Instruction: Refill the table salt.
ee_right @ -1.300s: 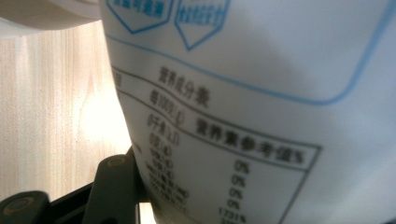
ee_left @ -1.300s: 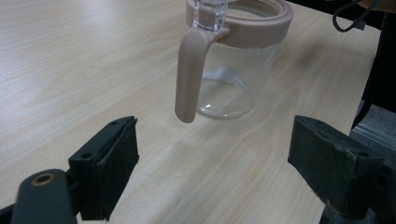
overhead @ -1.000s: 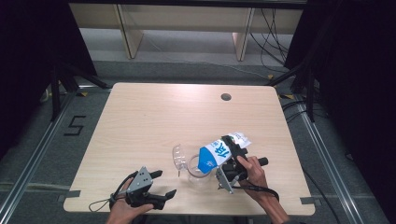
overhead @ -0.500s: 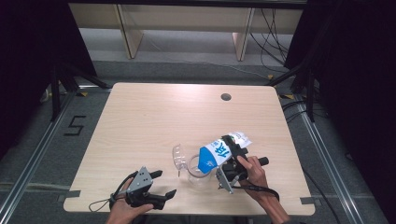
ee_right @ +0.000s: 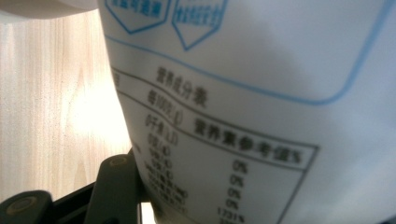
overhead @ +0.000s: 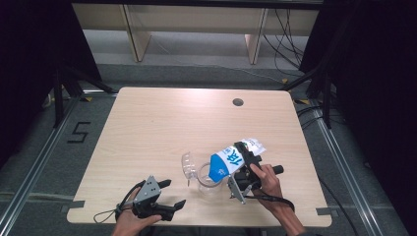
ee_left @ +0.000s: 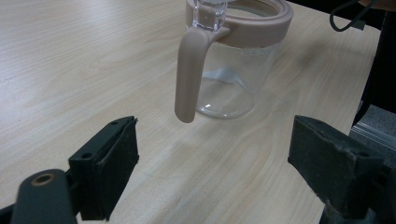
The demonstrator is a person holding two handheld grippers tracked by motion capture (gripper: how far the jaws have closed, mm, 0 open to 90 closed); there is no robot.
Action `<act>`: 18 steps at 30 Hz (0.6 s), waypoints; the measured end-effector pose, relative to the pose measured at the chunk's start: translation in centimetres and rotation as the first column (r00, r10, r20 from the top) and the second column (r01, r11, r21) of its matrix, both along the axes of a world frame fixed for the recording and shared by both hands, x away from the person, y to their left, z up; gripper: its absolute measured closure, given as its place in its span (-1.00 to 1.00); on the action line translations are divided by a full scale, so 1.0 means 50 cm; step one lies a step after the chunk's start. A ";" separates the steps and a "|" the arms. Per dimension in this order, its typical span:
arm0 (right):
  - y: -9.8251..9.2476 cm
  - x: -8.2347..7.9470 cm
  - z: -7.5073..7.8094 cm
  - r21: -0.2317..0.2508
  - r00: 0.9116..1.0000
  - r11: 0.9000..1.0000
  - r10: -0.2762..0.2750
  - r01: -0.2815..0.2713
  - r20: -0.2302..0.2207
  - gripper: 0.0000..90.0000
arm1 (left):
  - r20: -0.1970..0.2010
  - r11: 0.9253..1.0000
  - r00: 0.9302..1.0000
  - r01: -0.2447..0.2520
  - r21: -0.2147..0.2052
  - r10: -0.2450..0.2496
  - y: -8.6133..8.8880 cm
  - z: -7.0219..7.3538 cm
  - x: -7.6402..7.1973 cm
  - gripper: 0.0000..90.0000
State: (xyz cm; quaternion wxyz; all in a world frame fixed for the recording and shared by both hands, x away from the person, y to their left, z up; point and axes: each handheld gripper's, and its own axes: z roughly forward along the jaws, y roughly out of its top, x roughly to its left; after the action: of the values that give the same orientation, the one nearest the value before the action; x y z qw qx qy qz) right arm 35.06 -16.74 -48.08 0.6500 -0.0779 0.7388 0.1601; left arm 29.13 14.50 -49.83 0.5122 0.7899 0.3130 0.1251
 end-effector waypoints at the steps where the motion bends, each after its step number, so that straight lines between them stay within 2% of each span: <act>1: 0.000 0.000 0.000 -0.001 1.000 1.000 0.001 -0.001 -0.001 0.03 | 0.013 1.000 1.000 0.010 0.011 -0.010 0.002 0.001 0.001 -0.66; 4: 0.000 -0.001 -0.001 -0.007 1.000 1.000 -0.003 0.003 0.004 0.03 | 0.012 1.000 1.000 0.007 0.010 -0.007 0.001 0.001 0.001 -0.66; 5: 0.001 -0.001 0.003 -0.035 1.000 0.999 0.003 -0.002 0.024 0.03 | 0.012 1.000 1.000 0.009 0.010 -0.009 0.001 0.001 0.001 -0.66; 6: 0.001 -0.002 -0.002 -0.015 1.000 1.000 -0.003 0.004 0.011 0.03 | 0.012 1.000 1.000 0.008 0.011 -0.008 0.001 0.001 0.001 -0.66; 7: 0.001 -0.001 -0.001 -0.017 1.000 1.000 0.004 -0.003 0.012 0.03 | 0.000 1.000 1.000 -0.001 0.000 0.001 0.000 0.000 0.000 -0.66; 9: 0.002 -0.001 -0.001 -0.020 1.000 1.000 0.004 -0.004 0.013 0.04 | 0.012 1.000 1.000 0.009 0.010 -0.009 0.001 0.001 0.001 -0.66; 14: 0.002 -0.002 -0.001 -0.021 1.000 1.000 0.000 0.000 0.018 0.04 | 0.000 1.000 1.000 -0.004 0.000 0.004 0.000 0.000 0.000 -0.66; 16: 0.002 -0.002 0.001 -0.034 1.000 0.999 0.007 -0.006 0.024 0.04 | 0.011 1.000 1.000 0.008 0.009 -0.008 0.001 0.001 0.001 -0.66; 17: 0.002 -0.003 -0.001 -0.022 1.000 1.000 -0.001 0.001 0.022 0.04 | 0.013 1.000 1.000 0.012 0.006 -0.012 0.001 0.000 0.002 -0.66; 18: 0.003 -0.002 0.004 -0.058 0.999 0.998 0.012 -0.009 0.041 0.04 | 0.005 1.000 1.000 0.007 0.001 -0.007 0.001 0.000 0.001 -0.66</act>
State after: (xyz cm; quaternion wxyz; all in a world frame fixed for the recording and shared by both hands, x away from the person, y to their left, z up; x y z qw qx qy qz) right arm 34.94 -16.60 -47.88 0.6616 -0.1039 0.7292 0.1403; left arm 29.20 14.54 -49.84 0.5129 0.7910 0.3092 0.1255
